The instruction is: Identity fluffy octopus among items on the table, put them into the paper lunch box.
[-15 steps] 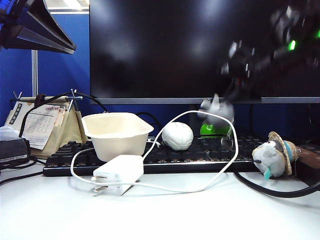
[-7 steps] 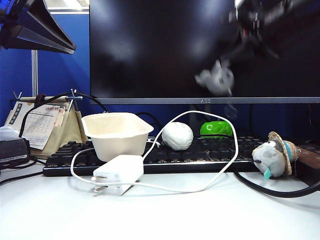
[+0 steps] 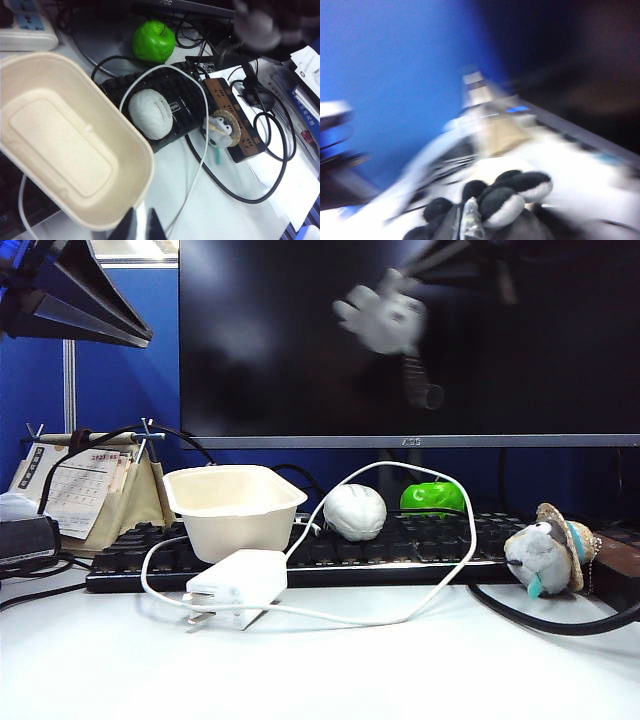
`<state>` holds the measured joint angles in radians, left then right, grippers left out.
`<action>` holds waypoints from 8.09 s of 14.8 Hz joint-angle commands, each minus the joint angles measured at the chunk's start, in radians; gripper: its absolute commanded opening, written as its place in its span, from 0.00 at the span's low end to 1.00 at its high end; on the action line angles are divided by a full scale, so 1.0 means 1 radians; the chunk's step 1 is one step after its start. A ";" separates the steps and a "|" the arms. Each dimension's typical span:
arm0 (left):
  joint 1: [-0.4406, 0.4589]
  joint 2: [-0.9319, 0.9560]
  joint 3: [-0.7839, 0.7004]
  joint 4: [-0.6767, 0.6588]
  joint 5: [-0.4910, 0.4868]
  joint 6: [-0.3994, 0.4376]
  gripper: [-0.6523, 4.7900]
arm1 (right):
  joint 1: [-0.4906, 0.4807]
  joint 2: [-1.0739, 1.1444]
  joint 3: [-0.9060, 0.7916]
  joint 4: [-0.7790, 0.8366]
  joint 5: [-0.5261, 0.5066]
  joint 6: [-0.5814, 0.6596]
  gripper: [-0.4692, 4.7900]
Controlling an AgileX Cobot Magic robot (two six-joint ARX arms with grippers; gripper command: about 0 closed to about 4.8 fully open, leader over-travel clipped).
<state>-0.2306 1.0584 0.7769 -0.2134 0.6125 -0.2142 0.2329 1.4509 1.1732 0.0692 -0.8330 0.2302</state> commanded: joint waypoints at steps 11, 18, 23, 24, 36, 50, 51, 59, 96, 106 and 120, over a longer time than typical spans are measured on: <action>0.000 -0.003 0.006 0.012 -0.022 0.148 0.19 | 0.210 0.144 0.003 0.169 -0.007 0.051 0.08; 0.000 -0.002 0.006 0.013 -0.034 0.188 0.19 | 0.235 0.219 0.004 0.290 -0.046 0.141 0.08; 0.000 -0.002 0.006 0.013 -0.034 0.243 0.19 | 0.242 0.294 0.004 0.303 -0.045 0.141 0.08; 0.000 -0.002 0.006 0.014 -0.034 0.257 0.19 | 0.242 0.309 0.005 0.306 -0.056 0.141 0.08; 0.000 -0.002 0.005 0.028 -0.056 0.319 0.19 | 0.242 0.485 0.092 0.286 -0.087 0.167 0.08; 0.000 -0.003 0.006 0.013 -0.055 0.311 0.19 | 0.240 0.507 0.091 0.357 -0.117 0.249 0.22; 0.000 -0.004 0.006 0.013 -0.055 0.311 0.19 | 0.238 0.491 0.091 0.423 -0.140 0.286 0.20; 0.000 -0.062 0.007 0.030 -0.053 0.310 0.11 | 0.227 0.169 0.090 0.269 -0.253 0.311 0.07; 0.003 -1.050 -0.509 0.089 -0.418 0.267 0.11 | 0.225 -1.382 -0.900 -0.315 0.857 -0.268 0.08; 0.003 -1.050 -0.557 -0.040 -0.407 0.266 0.11 | 0.227 -1.382 -0.933 -0.345 0.857 -0.257 0.08; 0.309 -1.055 -0.581 -0.025 -0.414 0.311 0.11 | 0.227 -1.382 -0.933 -0.364 0.857 -0.257 0.08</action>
<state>0.0776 0.0059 0.2089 -0.2554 0.1970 0.0971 0.4595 0.0704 0.2375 -0.3065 0.0257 -0.0307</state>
